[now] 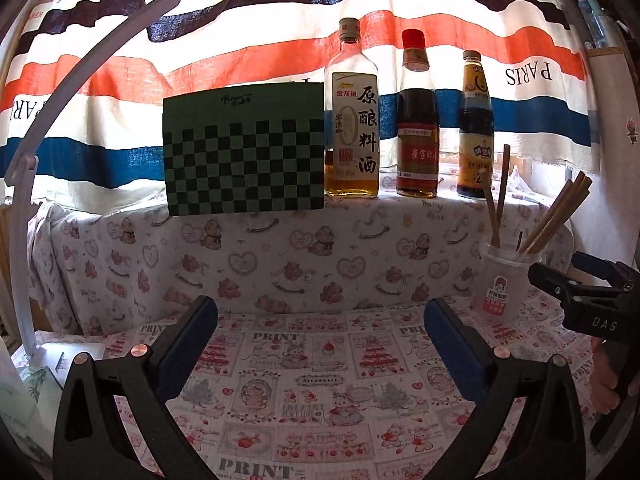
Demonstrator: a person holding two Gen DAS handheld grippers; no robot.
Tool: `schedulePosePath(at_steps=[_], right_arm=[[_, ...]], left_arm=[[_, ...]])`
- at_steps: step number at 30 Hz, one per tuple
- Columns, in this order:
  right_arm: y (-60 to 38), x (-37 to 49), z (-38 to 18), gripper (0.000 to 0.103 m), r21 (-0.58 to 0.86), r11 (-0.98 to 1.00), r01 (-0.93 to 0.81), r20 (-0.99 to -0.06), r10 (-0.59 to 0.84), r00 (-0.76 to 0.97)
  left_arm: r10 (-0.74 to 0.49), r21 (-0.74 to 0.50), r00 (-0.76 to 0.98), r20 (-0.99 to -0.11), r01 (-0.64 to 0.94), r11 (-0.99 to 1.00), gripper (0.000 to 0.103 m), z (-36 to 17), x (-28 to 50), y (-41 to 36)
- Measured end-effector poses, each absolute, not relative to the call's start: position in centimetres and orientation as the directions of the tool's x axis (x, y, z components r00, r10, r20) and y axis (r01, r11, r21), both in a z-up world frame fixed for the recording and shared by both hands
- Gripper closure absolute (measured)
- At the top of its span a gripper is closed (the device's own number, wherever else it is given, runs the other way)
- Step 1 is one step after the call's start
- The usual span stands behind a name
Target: Organize utensils
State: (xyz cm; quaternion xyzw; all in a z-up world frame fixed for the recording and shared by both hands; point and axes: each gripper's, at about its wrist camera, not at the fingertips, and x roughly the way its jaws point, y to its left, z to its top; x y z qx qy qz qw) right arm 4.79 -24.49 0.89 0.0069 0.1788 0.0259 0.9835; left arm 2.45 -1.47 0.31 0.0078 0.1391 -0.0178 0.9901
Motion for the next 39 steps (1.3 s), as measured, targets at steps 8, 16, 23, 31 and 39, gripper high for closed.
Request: schedulePosePath(at_steps=[8,16,23,31,39], right_arm=[[-24.11,4.78,0.89,0.000,0.001,0.999,-0.046,-0.349,0.044,0.936],[-24.05,4.64,0.91,0.000,-0.012,1.000,-0.019,-0.343,0.014,0.939],[-23.99,4.63,1.01,0.000,-0.017,1.000,-0.025,-0.342,0.018,0.939],[-23.94,4.62,1.01,0.000,-0.018,0.999,-0.026,-0.341,0.019,0.940],[-23.91,4.62,1.02,0.000,-0.019,0.999,-0.027,-0.341,0.019,0.940]], left_arm=[[-0.038,0.026,0.953,-0.300,0.048,0.999,0.001,0.10,2.54,-2.10],[-0.016,0.028,0.954,-0.299,0.026,0.999,0.001,0.09,2.54,-1.94],[-0.012,0.027,0.955,-0.295,0.020,0.999,0.000,0.12,2.44,-1.90],[-0.002,0.025,0.953,-0.301,0.010,1.000,0.000,0.11,2.53,-1.83],[-0.016,0.023,0.953,-0.301,0.024,0.999,0.000,0.07,2.54,-1.93]])
